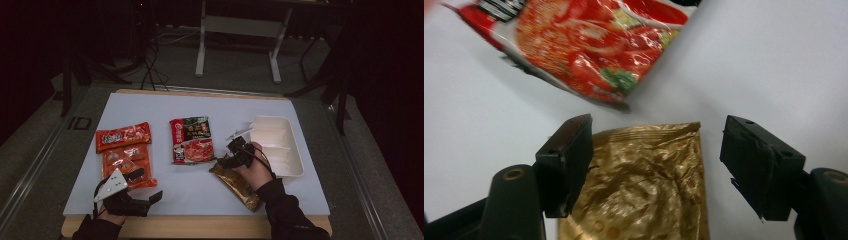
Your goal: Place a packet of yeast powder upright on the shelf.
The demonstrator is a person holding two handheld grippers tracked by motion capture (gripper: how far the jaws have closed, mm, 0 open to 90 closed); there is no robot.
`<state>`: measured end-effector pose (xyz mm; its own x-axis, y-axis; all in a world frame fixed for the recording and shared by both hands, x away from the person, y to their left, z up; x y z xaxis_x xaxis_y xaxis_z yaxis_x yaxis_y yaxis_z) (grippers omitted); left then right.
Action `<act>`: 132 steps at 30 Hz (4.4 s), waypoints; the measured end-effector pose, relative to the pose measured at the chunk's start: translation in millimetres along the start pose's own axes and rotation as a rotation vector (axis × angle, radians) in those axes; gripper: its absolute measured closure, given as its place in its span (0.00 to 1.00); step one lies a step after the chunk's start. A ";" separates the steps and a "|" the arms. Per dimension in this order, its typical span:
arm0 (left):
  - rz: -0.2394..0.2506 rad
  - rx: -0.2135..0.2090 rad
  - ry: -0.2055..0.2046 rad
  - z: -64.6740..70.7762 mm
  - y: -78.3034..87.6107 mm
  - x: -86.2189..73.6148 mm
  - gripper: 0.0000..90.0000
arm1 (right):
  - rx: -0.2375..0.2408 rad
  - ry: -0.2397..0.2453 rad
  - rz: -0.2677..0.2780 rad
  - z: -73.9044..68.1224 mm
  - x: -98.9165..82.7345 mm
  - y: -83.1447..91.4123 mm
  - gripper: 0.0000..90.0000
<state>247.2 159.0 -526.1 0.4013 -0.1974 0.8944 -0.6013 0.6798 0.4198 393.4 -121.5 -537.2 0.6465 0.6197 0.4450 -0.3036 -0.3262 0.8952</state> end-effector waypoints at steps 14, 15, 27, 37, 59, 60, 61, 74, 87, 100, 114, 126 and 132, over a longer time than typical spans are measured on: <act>-0.006 -0.008 -0.004 0.8 -0.6 -0.5 0.01 | -0.034 -0.023 -0.107 5.5 -2.2 -25.1 0.41; -0.007 -0.010 -0.003 0.5 -0.7 -0.6 0.01 | -0.028 -0.025 -0.114 5.0 -2.8 -26.7 0.42; -0.013 -0.007 -0.002 0.5 -1.5 -1.1 0.01 | -0.027 -0.030 -0.145 0.7 -7.8 -36.1 0.54; -0.030 0.002 -0.006 0.2 -4.1 -2.6 0.01 | -0.030 0.033 -0.142 -7.4 -10.2 -33.7 0.93; -0.032 0.003 -0.006 -0.2 -5.0 -2.9 0.01 | 0.068 -0.016 0.083 1.3 -3.6 36.6 0.98; -0.032 0.003 -0.005 -0.3 -5.0 -2.9 0.01 | 0.073 -0.014 0.087 0.5 -3.7 40.0 0.98; -0.032 0.003 -0.005 -0.4 -5.0 -2.9 0.01 | 0.073 -0.010 0.097 -0.3 -3.6 42.9 0.98; -0.031 0.003 -0.011 0.4 -4.8 -2.8 0.01 | 0.134 0.008 0.238 -16.3 3.0 89.8 0.98; -0.032 0.006 -0.011 -0.1 -5.0 -2.9 0.01 | 0.162 -0.002 0.410 -19.3 31.5 130.7 0.98; -0.031 0.005 -0.009 -0.5 -4.8 -2.8 0.01 | 0.100 -0.049 0.492 11.1 54.9 155.3 0.98; -0.033 0.006 -0.005 -0.4 -5.1 -3.3 0.01 | 0.023 -0.133 0.558 61.9 68.1 178.7 0.98; -0.036 0.011 -0.001 -1.2 -4.5 -4.2 0.01 | -0.026 -0.242 0.601 105.2 71.7 178.5 0.98; -0.037 0.014 0.001 -1.7 -3.9 -4.8 0.01 | -0.062 -0.288 0.640 129.6 73.1 179.2 0.98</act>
<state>248.8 158.5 -532.4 0.4243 -0.2217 0.8780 -0.5958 0.6618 0.4551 477.0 -227.2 -347.2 0.4846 0.1029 0.8686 -0.7198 -0.5173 0.4629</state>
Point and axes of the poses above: each handheld gripper's, and its own axes: y roughly backward along the jaws, x roughly out of its top, z roughly to its right, the point moved 6 cm from there along -y, roughly forward along the jaws, and after that the axes turned 8 degrees about -z, right-handed, at the moved point
